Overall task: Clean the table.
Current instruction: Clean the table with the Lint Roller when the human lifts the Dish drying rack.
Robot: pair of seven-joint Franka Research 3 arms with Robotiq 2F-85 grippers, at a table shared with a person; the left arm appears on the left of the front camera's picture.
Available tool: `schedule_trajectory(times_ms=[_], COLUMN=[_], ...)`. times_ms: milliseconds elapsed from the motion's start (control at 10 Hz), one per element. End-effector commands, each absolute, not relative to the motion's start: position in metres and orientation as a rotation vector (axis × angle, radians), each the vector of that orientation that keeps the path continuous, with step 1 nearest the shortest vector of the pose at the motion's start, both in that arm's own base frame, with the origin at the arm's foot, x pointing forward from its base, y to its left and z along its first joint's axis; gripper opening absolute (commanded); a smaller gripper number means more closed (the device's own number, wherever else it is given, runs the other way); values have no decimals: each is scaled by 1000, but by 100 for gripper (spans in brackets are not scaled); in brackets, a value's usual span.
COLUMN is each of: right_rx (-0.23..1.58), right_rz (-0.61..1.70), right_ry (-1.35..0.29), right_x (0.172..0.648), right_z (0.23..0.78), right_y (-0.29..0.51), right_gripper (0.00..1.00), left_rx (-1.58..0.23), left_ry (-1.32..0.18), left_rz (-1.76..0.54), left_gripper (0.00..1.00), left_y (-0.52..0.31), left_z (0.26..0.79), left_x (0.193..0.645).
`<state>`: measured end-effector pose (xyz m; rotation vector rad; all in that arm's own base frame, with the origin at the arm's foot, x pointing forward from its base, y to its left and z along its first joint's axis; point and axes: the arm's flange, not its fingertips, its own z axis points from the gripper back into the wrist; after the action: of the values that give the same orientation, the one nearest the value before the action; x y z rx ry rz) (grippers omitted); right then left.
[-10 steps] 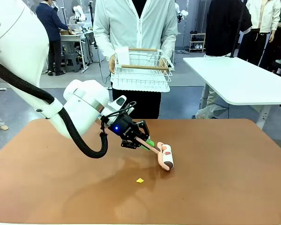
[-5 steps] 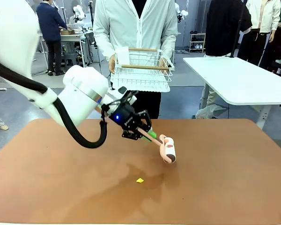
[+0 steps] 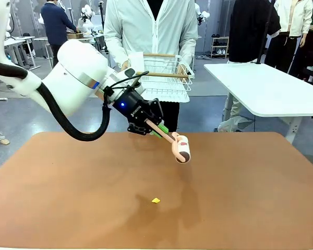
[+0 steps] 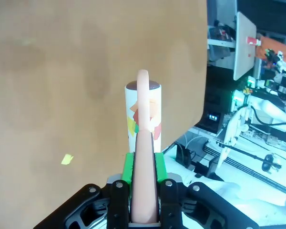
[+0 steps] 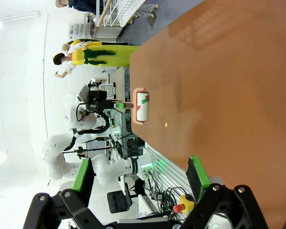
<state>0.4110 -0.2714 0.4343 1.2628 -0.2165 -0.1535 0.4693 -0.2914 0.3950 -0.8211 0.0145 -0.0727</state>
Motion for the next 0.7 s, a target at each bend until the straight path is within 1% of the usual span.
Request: schedule_trajectory(times_ms=[0,200,400,500,600], right_rx=[1259,1259,1259,1259,1259], right_rz=[-147,-147,-147,-147,-147], right_ry=[-217,-217,-217,-217,-217], right_x=[409,409,409,409,409], right_z=[438,438,438,438,438], right_y=[-269,-269,-269,-269,-269], right_gripper=[100,100,100,100,100], left_rx=[-754,-655,-646,-615,-606], left_ry=[8,33,54,60,34], left_rz=[-57,-23,25,44,80], left_gripper=[19,19,19,19,19], left_y=[-250,-203,-153,-128,-111], left_z=[422,436,432,432,435], left_x=[448,436,428,416,402])
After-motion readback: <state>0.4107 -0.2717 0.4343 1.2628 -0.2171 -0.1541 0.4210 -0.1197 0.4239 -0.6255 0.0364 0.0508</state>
